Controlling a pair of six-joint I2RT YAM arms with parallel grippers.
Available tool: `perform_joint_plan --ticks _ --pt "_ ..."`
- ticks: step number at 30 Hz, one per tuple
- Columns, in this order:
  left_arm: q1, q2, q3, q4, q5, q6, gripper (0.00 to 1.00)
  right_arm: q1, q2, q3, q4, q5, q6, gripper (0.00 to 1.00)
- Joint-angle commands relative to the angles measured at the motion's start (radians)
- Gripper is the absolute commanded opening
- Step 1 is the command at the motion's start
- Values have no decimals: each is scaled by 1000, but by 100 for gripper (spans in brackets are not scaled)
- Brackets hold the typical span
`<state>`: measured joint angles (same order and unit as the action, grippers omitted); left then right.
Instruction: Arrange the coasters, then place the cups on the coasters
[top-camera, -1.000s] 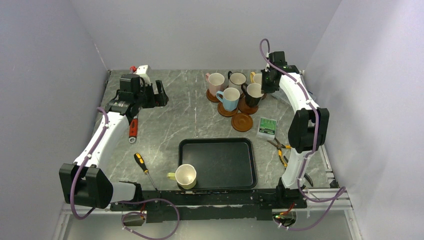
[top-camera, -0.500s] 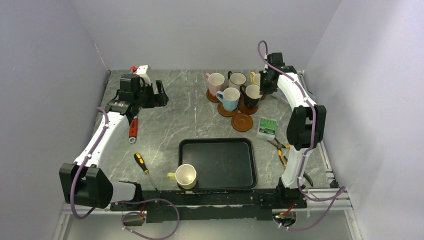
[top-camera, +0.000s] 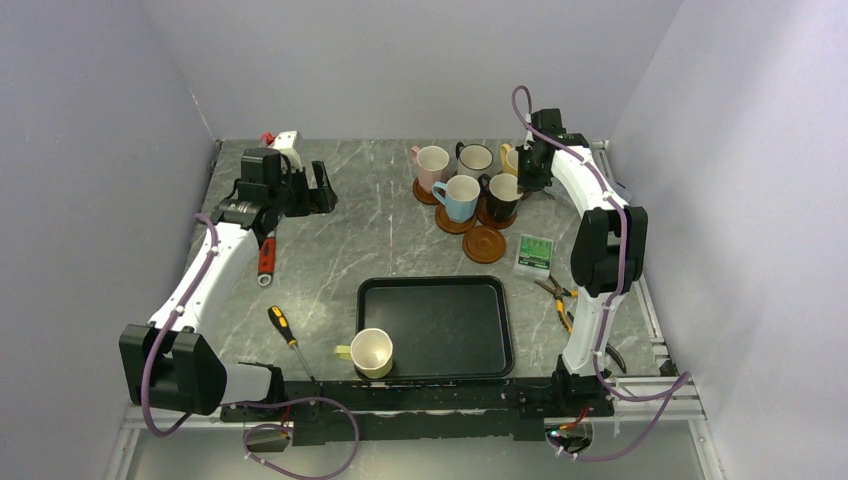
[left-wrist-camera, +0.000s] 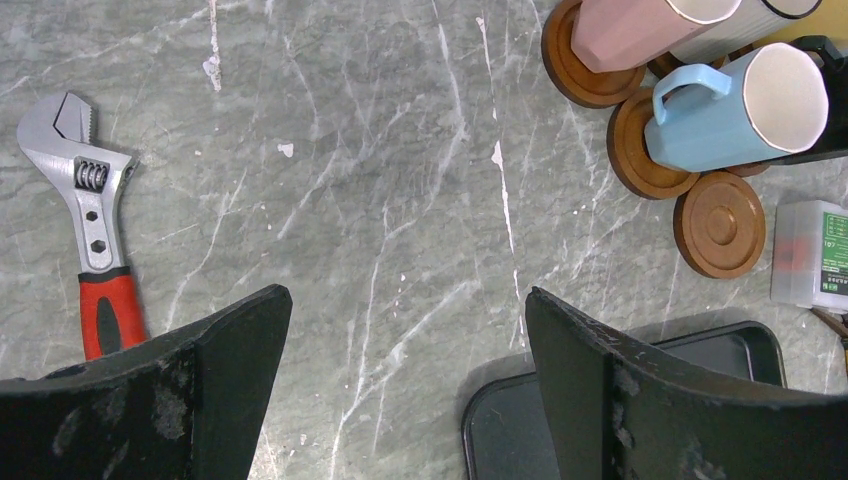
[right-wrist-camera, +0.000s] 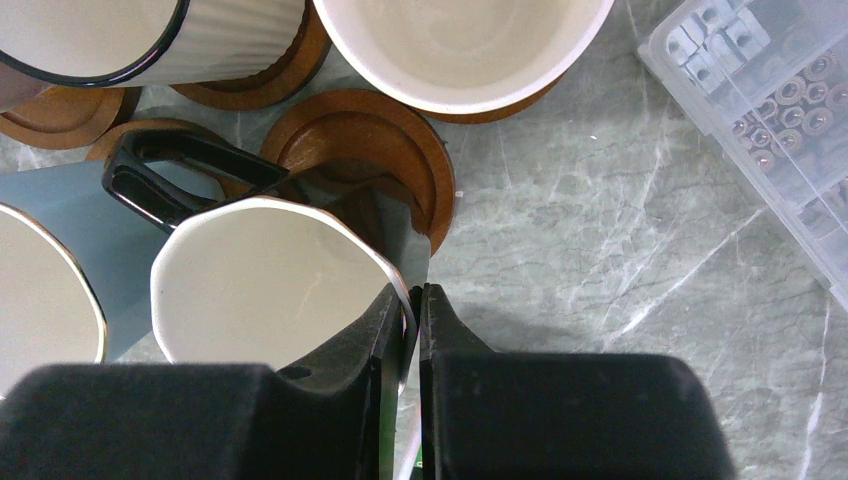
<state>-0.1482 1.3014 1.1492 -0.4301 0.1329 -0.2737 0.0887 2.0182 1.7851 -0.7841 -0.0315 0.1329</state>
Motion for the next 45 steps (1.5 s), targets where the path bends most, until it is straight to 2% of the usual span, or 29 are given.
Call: perform_joint_plan --ticks 1,26,35,45 --pt "1 -1 10 21 -12 16 93 7 -23 69 74 -22 -7 0" --pt "1 -1 11 19 -11 18 93 11 8 81 79 -18 -17 0" --pt "1 -2 12 19 -10 19 93 11 10 85 73 -18 -12 30" --pt "1 -6 12 19 -9 19 93 11 -18 99 52 7 -9 46"
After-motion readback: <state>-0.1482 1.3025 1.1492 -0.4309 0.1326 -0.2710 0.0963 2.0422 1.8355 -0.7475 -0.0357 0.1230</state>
